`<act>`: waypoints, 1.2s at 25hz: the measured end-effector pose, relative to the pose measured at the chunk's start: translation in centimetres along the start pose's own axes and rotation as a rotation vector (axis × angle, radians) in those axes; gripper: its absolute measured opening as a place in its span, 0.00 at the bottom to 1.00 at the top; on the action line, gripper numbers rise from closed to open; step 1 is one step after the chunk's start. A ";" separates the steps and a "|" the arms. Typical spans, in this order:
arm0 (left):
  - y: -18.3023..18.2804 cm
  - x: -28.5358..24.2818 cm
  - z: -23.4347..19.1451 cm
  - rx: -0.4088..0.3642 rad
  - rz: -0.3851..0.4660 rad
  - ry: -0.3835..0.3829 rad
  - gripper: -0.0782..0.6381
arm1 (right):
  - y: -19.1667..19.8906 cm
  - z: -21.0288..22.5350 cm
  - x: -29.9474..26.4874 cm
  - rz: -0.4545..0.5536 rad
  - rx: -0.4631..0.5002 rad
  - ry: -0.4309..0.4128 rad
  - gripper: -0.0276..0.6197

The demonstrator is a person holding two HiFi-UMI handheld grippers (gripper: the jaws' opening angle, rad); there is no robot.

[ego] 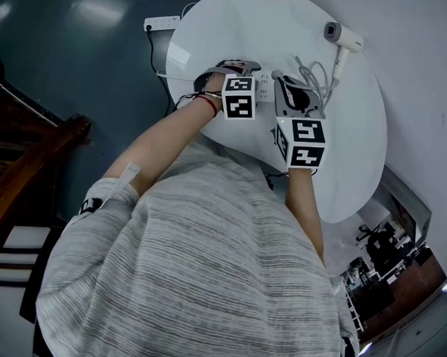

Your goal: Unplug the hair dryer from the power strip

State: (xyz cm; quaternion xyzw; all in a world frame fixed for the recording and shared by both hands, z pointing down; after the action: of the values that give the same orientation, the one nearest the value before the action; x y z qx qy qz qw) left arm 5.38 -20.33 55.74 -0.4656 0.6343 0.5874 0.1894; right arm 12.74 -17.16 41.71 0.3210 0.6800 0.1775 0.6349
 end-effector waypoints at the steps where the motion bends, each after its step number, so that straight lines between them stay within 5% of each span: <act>1: 0.0 0.0 0.0 0.001 -0.001 0.000 0.76 | 0.1 0.1 0.2 0.011 -0.009 -0.003 0.13; 13: 0.7 0.6 0.5 0.006 0.071 -0.026 0.76 | 2.6 0.5 2.9 0.067 -0.102 -0.013 0.13; 22: 0.3 7.1 1.8 0.150 0.453 -0.117 0.76 | 7.4 0.0 3.1 0.061 -0.153 -0.090 0.13; 25: 0.5 8.7 3.1 0.183 0.523 -0.119 0.74 | 8.7 -0.9 2.7 0.048 -0.147 -0.117 0.13; 30: 1.5 9.8 5.6 0.223 0.536 -0.102 0.20 | 10.8 -2.8 1.8 0.012 -0.102 -0.165 0.13</act>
State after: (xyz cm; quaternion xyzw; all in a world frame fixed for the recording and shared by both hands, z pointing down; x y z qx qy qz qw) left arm -2.44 -19.02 47.53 -0.2277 0.7849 0.5658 0.1089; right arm 12.31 -7.63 47.69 0.3058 0.6135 0.1884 0.7033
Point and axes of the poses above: the fingertips, and each gripper's own axes: x backward along the fingers, z to its right, y out of its underside, the point moved 10 cm from there along x, backward along the fingers, and after that the axes turned 9 degrees about y, right-handed, at the moved point
